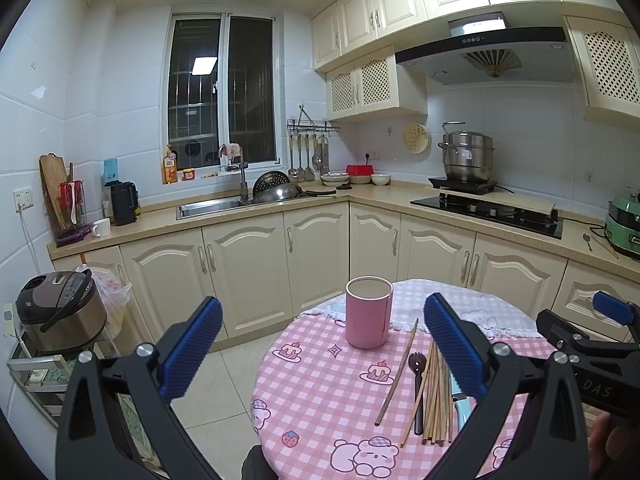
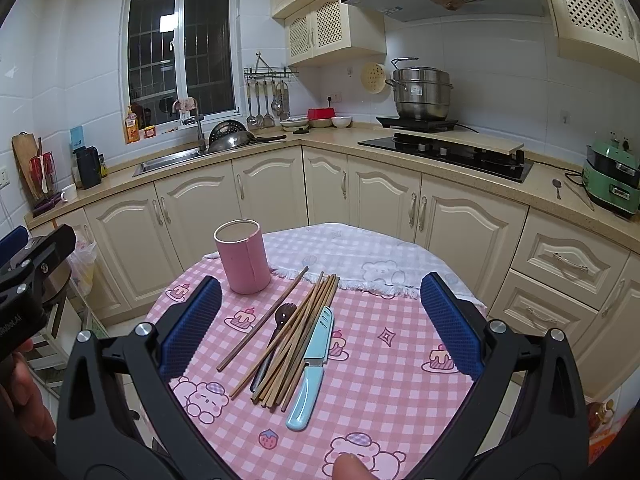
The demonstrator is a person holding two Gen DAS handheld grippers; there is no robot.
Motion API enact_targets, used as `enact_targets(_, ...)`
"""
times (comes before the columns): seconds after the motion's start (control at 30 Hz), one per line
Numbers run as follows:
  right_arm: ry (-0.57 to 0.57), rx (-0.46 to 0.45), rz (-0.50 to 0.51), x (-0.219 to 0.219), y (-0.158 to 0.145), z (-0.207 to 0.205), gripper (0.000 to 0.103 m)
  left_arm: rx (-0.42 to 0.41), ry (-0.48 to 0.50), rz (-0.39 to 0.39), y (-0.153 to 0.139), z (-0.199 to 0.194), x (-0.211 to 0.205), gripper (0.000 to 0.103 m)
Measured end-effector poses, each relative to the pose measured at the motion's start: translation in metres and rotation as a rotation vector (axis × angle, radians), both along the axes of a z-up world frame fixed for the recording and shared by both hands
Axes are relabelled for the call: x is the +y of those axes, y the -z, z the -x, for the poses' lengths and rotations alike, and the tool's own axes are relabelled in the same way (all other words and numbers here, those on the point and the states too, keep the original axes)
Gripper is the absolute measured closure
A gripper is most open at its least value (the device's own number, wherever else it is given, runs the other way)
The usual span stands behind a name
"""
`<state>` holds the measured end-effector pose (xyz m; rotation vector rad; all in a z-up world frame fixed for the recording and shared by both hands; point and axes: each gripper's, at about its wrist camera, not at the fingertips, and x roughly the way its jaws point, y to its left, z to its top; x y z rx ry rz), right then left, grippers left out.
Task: Organize utensils
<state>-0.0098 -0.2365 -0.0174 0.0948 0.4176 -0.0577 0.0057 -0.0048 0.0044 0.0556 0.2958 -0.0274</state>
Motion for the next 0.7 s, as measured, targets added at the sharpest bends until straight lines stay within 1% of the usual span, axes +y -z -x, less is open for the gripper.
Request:
enact_targets(0.37, -0.001, 0.014, 0.008, 0.002, 0.006, -0.004, 0.006, 0.018, 0.0, -0.009, 0.008, -0.01, 0.001, 0.004)
enact_targets(0.7, -0.001, 0.082, 0.026, -0.002, 0.022, -0.031, 0.006, 0.085, 0.005, -0.027, 0.03, -0.045, -0.004, 0.004)
